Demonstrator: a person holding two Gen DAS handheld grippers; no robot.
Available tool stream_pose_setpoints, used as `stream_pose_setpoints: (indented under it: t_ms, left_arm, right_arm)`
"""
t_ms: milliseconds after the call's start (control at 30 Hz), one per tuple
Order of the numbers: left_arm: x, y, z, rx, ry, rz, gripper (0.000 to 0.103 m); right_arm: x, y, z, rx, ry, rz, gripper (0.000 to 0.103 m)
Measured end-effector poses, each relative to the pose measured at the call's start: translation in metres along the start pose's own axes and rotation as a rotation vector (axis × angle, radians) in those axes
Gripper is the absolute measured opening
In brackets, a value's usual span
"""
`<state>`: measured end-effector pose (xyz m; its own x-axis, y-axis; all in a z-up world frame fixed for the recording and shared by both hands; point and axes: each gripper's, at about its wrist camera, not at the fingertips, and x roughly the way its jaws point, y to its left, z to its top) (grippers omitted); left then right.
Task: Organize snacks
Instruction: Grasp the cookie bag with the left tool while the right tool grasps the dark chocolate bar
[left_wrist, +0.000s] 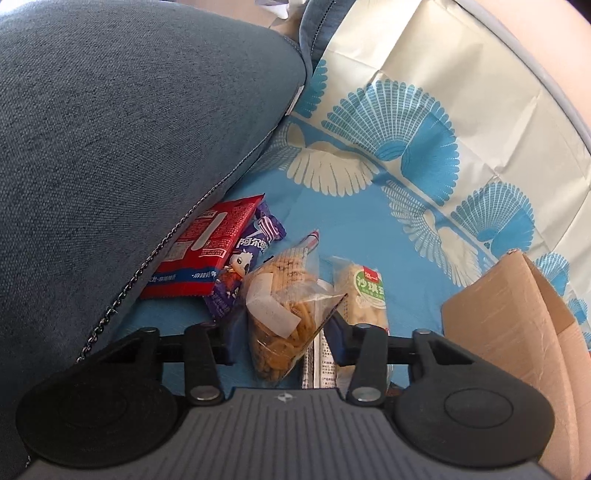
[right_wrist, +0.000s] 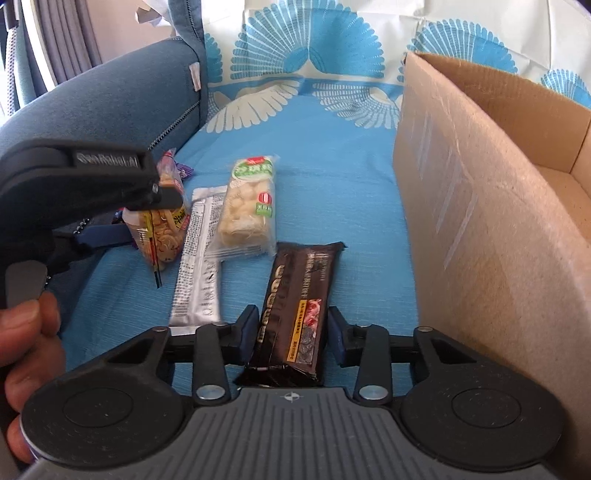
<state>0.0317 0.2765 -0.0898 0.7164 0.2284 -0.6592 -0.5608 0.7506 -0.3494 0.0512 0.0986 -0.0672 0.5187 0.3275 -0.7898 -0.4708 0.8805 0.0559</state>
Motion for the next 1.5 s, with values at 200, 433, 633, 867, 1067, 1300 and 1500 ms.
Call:
stream_pose_setpoints:
  t_ms: [200, 433, 633, 867, 1067, 1300, 1500]
  left_arm:
    - [-0.02, -0.003, -0.004, 0.083, -0.031, 0.016, 0.039]
    - [-0.063, 0.001, -0.012, 0.097, -0.021, -0.028, 0.039]
    - [-0.099, 0.001, -0.026, 0.148, -0.01, -0.015, 0.039]
    - [-0.12, -0.004, -0.055, 0.157, 0.047, -0.035, 0.039]
    - [-0.131, -0.008, -0.086, 0.11, 0.07, -0.059, 0.039]
    - [-0.131, 0.006, -0.087, 0.009, 0.089, -0.033, 0.051]
    - [-0.127, 0.008, -0.086, -0.001, 0.057, 0.066, 0.07]
  right_arm:
    - [-0.011, 0.002, 0.0, -0.038, -0.028, 0.028, 0.03]
    - [-0.027, 0.007, -0.011, -0.069, -0.018, 0.091, 0.029]
    - [-0.056, 0.01, -0.029, -0.085, 0.024, 0.165, 0.029]
    - [-0.078, 0.003, -0.045, -0.078, 0.057, 0.192, 0.03]
    - [-0.082, 0.0, -0.054, -0.066, 0.073, 0.187, 0.03]
    - [-0.074, 0.003, -0.061, -0.11, 0.109, 0.157, 0.041]
    - [-0.07, -0.001, -0.062, -0.089, 0.121, 0.174, 0.05]
